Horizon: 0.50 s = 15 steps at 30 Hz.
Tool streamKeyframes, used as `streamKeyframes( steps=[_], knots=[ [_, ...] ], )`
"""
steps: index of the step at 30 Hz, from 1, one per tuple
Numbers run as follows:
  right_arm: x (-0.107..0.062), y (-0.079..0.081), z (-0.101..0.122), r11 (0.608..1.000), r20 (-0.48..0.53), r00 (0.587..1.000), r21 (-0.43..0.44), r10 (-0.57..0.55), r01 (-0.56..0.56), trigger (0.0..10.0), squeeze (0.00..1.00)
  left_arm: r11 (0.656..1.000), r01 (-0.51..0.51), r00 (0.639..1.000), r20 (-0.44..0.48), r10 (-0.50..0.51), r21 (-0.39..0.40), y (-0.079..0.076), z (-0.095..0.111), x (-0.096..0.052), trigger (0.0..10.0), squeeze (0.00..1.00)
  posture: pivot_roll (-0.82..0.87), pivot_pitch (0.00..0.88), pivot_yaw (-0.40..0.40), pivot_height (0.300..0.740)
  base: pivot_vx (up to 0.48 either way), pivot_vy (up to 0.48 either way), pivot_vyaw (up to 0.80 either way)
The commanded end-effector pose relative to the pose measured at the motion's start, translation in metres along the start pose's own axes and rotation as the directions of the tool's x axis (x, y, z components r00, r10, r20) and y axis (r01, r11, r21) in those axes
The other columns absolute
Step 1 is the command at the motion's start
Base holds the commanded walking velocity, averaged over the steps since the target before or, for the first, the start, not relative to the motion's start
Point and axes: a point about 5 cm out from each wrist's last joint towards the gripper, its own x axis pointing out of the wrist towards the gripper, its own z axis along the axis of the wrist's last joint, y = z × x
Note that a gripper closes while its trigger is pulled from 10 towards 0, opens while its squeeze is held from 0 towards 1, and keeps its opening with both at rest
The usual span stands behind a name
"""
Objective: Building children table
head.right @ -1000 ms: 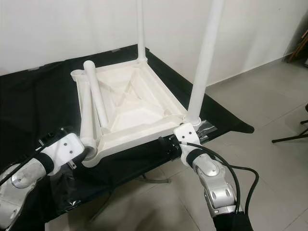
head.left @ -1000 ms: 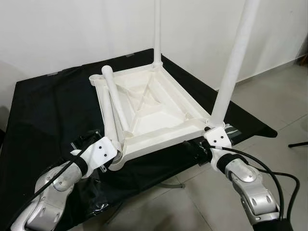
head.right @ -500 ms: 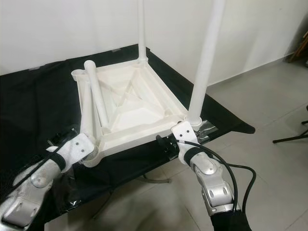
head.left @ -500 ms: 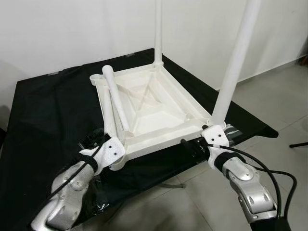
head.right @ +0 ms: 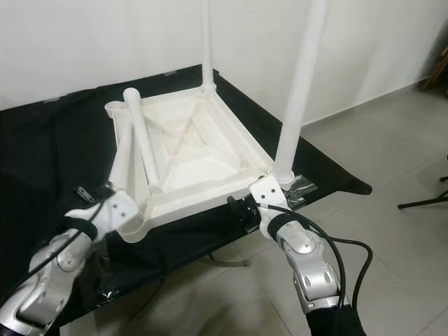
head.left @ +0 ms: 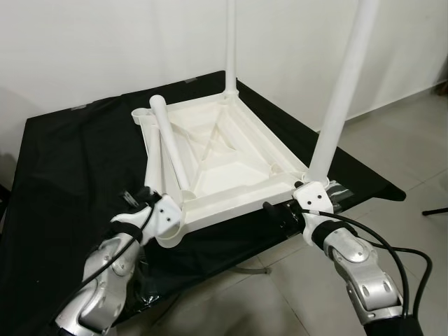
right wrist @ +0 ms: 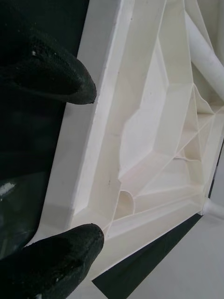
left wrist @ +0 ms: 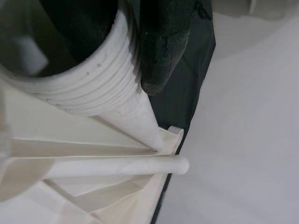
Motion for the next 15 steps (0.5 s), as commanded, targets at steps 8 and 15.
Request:
streamKeyframes(
  steps=[8,15],
  knots=[
    [0.004,0.001,0.022,0.999,0.117,0.993,0.051,-0.005,-0.001,10.0,0.0,0.925,-0.282,0.959,-0.04,0.282,-0.253,0.065,-0.011,0.002,0.0,0.0,-0.07,0.115,0.036,0.74,0.0,0.0,0.0],
    [0.005,0.001,0.036,0.994,0.192,0.981,0.109,0.01,-0.032,10.0,0.0,0.807,-0.326,0.936,-0.049,0.348,-0.492,0.097,-0.023,-0.003,0.0,0.0,-0.06,0.112,0.03,0.74,0.0,0.0,0.0]
  ],
)
